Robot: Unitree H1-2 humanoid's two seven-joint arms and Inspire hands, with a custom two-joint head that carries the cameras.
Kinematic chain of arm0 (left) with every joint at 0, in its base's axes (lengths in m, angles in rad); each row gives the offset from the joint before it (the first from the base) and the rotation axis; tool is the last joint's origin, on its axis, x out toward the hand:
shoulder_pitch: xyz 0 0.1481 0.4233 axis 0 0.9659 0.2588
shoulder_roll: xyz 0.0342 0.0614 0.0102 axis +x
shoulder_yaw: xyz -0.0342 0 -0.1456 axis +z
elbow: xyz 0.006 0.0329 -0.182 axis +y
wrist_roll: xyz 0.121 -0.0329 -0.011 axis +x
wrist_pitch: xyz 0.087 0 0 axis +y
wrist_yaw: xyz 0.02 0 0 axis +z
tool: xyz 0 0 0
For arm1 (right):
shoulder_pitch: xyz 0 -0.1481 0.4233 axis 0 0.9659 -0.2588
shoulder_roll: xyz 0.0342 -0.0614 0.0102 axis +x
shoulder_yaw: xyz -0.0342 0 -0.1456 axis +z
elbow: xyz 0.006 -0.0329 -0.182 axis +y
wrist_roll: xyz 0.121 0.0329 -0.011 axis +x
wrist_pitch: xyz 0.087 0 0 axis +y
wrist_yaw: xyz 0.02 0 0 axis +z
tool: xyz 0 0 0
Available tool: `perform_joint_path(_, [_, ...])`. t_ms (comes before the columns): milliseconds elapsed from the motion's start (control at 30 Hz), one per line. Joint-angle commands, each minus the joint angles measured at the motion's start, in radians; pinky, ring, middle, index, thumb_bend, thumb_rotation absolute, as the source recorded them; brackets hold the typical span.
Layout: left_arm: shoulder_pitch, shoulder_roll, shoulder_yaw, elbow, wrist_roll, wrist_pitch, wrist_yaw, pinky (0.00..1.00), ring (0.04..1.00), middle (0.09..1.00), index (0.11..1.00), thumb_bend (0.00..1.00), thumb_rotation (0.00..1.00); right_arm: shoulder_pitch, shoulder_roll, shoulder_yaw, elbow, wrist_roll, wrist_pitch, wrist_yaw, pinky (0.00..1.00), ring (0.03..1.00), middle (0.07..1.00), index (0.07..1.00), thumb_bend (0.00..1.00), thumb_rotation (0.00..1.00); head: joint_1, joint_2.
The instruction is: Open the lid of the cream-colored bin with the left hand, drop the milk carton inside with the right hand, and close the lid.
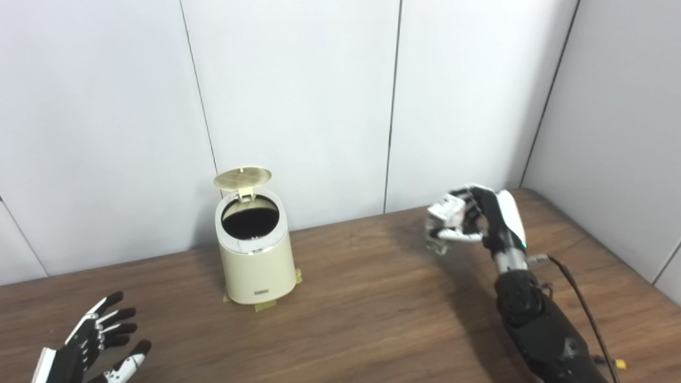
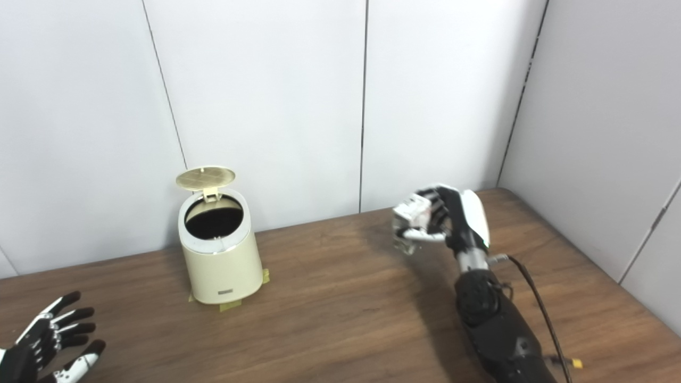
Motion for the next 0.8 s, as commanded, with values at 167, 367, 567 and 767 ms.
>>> perform_joint_path(167, [-0.037,-0.009,-0.003,0.012,0.008,-0.065,0.022,0.66,0.712,0.776,0.872,0.53,0.00,-0.114,0.028,0.042,-0.151,-0.033,0.023,0.073,0.27,0.324,0.423,0.527,0.52,0.00,0.047,-0.006])
perform_joint_path(367, [-0.035,-0.029,-0.007,0.041,-0.008,-0.072,0.018,0.66,0.720,0.777,0.875,0.57,0.06,-0.168,0.083,0.071,-0.162,-0.037,-0.017,0.105,0.27,0.323,0.425,0.523,0.52,0.00,0.101,-0.016])
perform_joint_path(567, [-0.031,-0.056,-0.014,0.042,0.003,-0.057,0.032,0.62,0.717,0.779,0.875,0.60,0.12,-0.207,0.154,0.100,-0.194,-0.038,-0.018,0.134,0.28,0.332,0.431,0.516,0.53,0.00,0.167,-0.024])
perform_joint_path(767, [-0.029,-0.081,-0.023,0.053,0.013,-0.065,0.045,0.61,0.719,0.781,0.878,0.61,0.11,-0.252,0.222,0.127,-0.213,-0.010,0.009,0.186,0.26,0.316,0.428,0.518,0.52,0.00,0.220,-0.031])
